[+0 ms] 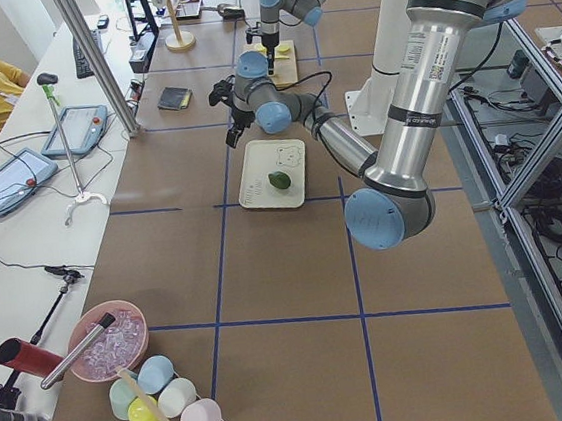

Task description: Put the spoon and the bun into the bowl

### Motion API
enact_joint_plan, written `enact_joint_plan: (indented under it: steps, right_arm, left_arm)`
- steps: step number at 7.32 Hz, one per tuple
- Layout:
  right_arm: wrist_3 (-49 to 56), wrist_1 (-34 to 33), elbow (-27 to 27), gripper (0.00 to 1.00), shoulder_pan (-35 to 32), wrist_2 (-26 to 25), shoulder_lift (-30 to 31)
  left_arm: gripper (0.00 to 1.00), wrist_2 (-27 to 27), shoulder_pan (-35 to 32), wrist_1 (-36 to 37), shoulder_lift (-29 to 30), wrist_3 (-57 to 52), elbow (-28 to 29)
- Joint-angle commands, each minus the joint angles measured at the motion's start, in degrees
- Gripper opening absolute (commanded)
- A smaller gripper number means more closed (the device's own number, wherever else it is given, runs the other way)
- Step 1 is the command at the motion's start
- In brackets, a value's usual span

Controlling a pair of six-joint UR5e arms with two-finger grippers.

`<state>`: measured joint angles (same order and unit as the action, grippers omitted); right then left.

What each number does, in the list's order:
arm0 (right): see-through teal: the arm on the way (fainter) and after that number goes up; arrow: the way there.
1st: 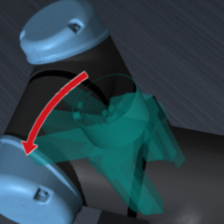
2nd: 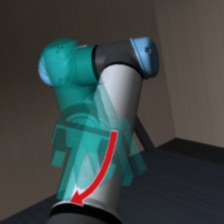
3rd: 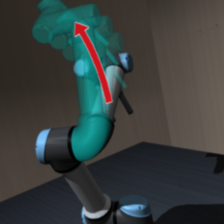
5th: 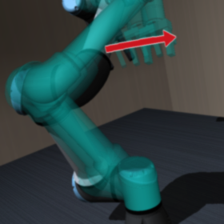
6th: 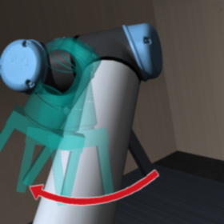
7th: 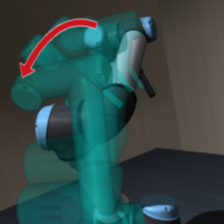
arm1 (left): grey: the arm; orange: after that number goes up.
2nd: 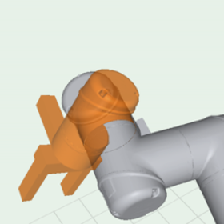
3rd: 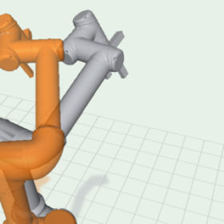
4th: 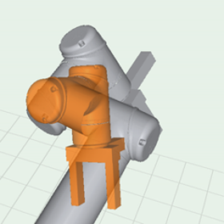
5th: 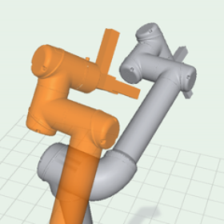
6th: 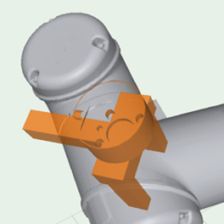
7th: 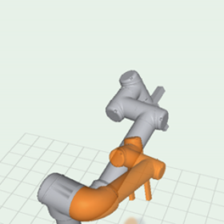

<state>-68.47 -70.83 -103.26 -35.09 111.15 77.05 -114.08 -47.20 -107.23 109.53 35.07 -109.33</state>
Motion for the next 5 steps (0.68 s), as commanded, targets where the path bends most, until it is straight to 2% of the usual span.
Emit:
enact_joint_plan:
  steps: [1,2,4,5]
  right_arm:
    - [0.0,-0.19,-0.62,0.19,-0.32,0.03,-0.32]
    - [-0.09,-0.45,-1.23,0.19,-1.11,0.21,-1.28]
    - [-0.26,-10.76,-1.68,0.21,-1.47,0.12,-8.45]
    - [-2.26,-13.35,-1.42,0.21,-1.3,0.03,-11.72]
  left_arm:
    - [1.0,0.0,0.0,0.0,0.07,0.0,0.0]
    - [1.0,0.0,0.0,0.0,-0.01,0.0,0.0]
    - [1.0,-0.09,0.0,0.09,-0.01,0.0,-0.09]
    - [1.0,-0.09,-0.09,0.09,-0.1,0.0,-0.18]
